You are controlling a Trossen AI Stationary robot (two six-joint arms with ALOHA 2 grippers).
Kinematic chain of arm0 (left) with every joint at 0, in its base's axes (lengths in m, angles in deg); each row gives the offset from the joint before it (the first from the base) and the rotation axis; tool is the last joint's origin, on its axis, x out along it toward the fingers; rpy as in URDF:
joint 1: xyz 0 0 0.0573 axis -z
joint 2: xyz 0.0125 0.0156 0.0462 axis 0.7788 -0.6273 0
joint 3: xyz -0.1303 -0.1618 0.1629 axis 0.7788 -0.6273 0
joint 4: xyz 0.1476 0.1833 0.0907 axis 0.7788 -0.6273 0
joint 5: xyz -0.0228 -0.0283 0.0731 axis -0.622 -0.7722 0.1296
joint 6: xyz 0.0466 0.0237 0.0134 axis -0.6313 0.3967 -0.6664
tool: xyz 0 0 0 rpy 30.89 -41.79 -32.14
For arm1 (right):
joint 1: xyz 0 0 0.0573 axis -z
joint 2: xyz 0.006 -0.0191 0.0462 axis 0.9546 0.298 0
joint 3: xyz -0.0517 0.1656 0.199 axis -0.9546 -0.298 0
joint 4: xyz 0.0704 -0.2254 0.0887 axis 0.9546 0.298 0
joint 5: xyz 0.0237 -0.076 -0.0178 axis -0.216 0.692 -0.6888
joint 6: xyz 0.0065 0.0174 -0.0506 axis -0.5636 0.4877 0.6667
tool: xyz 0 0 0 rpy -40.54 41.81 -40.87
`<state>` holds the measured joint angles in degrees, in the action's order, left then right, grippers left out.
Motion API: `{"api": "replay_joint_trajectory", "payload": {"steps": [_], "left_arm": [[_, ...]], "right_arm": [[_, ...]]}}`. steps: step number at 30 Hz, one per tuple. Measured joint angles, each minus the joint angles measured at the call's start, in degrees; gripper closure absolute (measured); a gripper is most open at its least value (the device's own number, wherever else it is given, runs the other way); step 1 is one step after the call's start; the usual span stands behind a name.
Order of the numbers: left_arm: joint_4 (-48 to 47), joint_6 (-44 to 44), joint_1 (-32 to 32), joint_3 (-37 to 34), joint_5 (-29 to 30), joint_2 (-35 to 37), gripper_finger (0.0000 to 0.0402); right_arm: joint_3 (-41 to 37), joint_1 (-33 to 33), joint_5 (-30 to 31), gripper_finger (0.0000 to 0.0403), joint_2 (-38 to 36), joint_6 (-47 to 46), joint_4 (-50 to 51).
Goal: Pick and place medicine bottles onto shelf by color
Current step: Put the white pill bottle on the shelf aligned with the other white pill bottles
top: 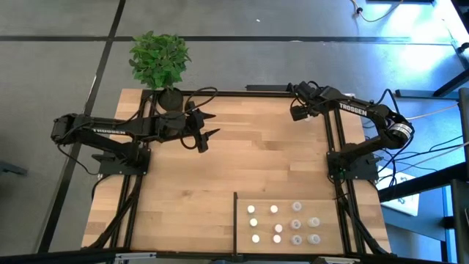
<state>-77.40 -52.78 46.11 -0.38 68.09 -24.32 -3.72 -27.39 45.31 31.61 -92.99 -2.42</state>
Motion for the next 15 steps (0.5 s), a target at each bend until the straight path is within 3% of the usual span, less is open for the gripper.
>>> {"api": "replay_joint_trajectory", "payload": {"steps": [15], "left_arm": [[-2.2, 0.1, 0.0, 0.0, 0.0, 0.0, 0.0155]], "right_arm": [[0.0, 0.0, -0.8, 0.0175, 0.0, -1.3, 0.4]]}}
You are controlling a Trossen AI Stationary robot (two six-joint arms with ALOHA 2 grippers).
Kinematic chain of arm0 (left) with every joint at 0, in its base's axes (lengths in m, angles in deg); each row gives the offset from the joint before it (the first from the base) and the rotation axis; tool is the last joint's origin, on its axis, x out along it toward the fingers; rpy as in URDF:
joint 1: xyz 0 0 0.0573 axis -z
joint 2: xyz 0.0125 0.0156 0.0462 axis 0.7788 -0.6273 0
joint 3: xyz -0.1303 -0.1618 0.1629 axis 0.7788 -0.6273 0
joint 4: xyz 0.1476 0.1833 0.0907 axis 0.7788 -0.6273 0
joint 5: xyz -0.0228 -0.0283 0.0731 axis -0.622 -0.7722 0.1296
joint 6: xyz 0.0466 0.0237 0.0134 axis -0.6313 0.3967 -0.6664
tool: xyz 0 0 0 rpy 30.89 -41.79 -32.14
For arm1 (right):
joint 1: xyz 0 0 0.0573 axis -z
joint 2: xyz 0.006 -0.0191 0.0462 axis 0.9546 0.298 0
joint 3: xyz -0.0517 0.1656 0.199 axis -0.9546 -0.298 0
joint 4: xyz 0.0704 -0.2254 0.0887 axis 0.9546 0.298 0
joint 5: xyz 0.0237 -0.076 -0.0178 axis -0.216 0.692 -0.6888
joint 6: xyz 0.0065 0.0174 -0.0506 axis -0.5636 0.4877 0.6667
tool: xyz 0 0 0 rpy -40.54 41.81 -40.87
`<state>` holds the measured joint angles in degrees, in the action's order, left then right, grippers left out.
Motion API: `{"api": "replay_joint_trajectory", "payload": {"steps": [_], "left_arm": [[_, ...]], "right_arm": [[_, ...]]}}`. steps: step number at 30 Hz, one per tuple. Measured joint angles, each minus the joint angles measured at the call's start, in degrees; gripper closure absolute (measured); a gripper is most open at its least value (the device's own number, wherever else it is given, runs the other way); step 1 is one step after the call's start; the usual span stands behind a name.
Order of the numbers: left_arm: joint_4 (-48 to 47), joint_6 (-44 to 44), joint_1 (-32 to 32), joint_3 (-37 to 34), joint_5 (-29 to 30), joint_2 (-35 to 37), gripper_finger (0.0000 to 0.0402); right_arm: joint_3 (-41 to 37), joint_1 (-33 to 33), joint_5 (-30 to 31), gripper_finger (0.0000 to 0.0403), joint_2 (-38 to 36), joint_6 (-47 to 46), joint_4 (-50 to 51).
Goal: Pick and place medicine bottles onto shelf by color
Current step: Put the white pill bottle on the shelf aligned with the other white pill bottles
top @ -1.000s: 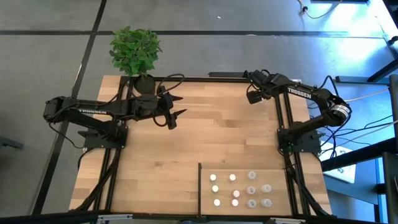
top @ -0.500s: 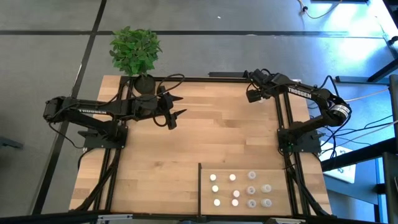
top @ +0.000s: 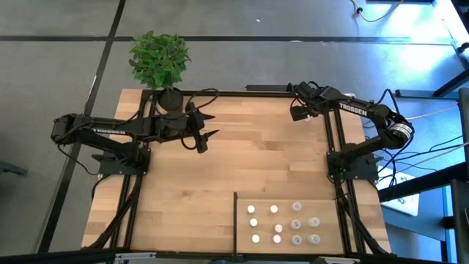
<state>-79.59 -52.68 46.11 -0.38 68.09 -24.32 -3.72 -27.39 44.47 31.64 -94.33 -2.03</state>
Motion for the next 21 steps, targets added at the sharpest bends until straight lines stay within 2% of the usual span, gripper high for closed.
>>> {"api": "replay_joint_trajectory", "payload": {"steps": [11, 18, 21], "left_arm": [[-0.1, 0.0, 0.0, 0.0, 0.0, 0.0, 0.0155], [-0.1, 0.0, 0.0, 0.0, 0.0, 0.0, 0.0155], [-0.1, -0.1, 0.0, 0.0, 0.0, 0.0, 0.0155]], "right_arm": [[0.0, 0.0, -0.2, 0.0175, 0.0, 6.1, 0.0], [0.0, 0.0, -0.4, 0.0175, 0.1, 1.7, -0.1], [0.0, -0.1, -0.5, 0.0175, 0.1, 5.1, -0.2]]}}
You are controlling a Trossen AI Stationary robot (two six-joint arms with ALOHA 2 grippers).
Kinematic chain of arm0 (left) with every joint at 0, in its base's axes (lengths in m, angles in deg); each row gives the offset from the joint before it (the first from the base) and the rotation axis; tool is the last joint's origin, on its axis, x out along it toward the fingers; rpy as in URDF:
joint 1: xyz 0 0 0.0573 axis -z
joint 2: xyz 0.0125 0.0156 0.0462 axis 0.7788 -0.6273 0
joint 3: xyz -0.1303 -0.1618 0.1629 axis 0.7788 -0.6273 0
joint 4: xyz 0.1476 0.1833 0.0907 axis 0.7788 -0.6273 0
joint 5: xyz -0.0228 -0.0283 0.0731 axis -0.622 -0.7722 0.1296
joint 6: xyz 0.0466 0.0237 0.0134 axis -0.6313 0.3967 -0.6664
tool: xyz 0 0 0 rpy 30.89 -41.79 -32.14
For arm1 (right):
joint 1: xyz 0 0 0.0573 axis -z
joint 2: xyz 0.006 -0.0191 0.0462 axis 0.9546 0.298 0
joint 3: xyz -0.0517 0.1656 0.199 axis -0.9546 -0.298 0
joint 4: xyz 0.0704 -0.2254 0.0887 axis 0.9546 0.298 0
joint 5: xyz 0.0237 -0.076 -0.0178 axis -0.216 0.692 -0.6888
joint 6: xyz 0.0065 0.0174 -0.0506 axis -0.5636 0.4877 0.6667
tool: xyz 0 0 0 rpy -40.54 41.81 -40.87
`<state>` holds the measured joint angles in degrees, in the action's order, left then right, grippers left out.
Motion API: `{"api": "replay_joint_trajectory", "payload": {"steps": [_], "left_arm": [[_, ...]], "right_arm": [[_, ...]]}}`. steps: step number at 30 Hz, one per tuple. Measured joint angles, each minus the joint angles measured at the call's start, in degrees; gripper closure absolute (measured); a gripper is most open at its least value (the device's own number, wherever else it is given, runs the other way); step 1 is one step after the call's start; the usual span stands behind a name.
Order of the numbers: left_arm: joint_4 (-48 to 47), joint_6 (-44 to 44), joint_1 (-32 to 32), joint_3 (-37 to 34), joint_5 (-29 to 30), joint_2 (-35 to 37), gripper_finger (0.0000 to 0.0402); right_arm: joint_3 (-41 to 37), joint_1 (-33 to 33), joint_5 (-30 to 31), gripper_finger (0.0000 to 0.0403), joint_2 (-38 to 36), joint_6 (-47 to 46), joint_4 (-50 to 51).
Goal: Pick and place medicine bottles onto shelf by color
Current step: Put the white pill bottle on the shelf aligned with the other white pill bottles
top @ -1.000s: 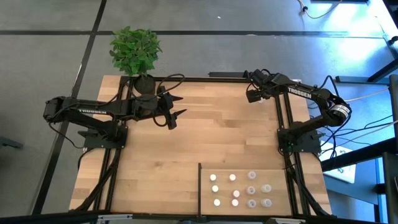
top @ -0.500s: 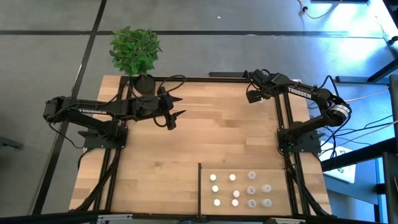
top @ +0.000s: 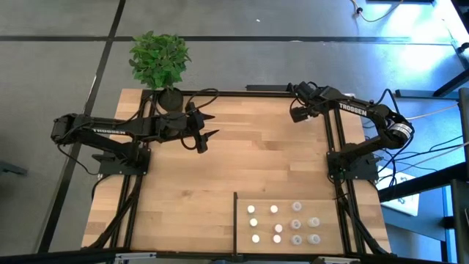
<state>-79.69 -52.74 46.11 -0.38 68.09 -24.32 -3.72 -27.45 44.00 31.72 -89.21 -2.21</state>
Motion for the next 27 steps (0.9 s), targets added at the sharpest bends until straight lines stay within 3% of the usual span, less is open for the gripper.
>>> {"api": "replay_joint_trajectory", "payload": {"steps": [6, 13, 27], "left_arm": [[0.0, 0.0, 0.0, 0.0, 0.0, 0.0, 0.0155], [0.1, -0.5, 0.0, 0.0, 0.0, 0.0, 0.0155], [0.2, -2.9, 0.0, 0.0, 0.0, 0.0, 0.0155]], "right_arm": [[-0.2, -0.2, -0.7, 0.0175, 0.0, 4.4, -0.1], [-5.0, -0.2, 0.5, 0.0175, 0.0, 4.1, -3.4], [-5.5, 1.8, 0.6, 0.0175, 0.0, 5.8, -8.7]]}}
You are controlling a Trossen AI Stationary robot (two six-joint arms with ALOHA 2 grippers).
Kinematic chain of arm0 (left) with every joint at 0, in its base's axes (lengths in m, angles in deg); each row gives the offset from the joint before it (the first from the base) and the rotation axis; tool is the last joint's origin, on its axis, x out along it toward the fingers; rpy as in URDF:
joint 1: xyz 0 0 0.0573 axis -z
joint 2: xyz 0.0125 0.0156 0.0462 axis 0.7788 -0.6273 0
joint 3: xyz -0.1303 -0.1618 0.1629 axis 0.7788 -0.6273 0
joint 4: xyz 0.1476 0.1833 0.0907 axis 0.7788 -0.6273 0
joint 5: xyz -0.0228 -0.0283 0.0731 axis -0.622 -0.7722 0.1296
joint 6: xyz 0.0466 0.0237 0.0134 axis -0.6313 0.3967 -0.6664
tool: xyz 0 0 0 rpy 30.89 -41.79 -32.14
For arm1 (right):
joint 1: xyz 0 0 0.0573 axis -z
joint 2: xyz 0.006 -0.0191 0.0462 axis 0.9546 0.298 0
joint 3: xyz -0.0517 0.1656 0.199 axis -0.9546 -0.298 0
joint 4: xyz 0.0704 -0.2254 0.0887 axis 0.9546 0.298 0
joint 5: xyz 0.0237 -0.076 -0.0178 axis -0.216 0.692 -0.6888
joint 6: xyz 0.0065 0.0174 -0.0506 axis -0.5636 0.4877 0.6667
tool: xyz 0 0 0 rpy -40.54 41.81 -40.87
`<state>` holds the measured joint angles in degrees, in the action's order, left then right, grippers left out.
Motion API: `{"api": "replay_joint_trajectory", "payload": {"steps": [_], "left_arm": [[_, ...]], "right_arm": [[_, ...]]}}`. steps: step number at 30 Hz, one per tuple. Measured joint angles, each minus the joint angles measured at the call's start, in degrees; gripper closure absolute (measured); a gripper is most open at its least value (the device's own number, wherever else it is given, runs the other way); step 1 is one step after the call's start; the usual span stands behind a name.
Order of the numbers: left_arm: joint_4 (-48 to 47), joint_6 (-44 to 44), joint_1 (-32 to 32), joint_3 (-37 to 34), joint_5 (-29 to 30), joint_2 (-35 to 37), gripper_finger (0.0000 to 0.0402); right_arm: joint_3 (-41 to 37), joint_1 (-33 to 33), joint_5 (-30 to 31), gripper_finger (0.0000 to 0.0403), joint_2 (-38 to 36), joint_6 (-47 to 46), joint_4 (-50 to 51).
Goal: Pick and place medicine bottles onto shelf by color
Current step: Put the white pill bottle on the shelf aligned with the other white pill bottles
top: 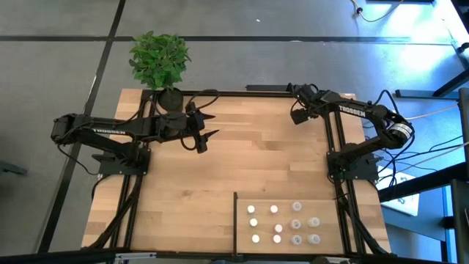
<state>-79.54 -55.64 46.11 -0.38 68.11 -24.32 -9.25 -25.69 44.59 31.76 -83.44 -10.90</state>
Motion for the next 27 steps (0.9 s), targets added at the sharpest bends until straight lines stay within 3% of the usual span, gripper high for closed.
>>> {"api": "replay_joint_trajectory", "payload": {"steps": [17, 27], "left_arm": [[0.0, 0.0, 0.0, 0.0, 0.0, 0.0, 0.0155], [0.0, 0.1, 0.0, 0.0, 0.0, 0.0, 0.0155]], "right_arm": [[-5.2, 0.8, -2.1, 0.0176, 0.0, 4.4, -8.0], [-5.2, 0.8, -2.0, 0.0214, 0.0, 4.3, -8.0]]}}
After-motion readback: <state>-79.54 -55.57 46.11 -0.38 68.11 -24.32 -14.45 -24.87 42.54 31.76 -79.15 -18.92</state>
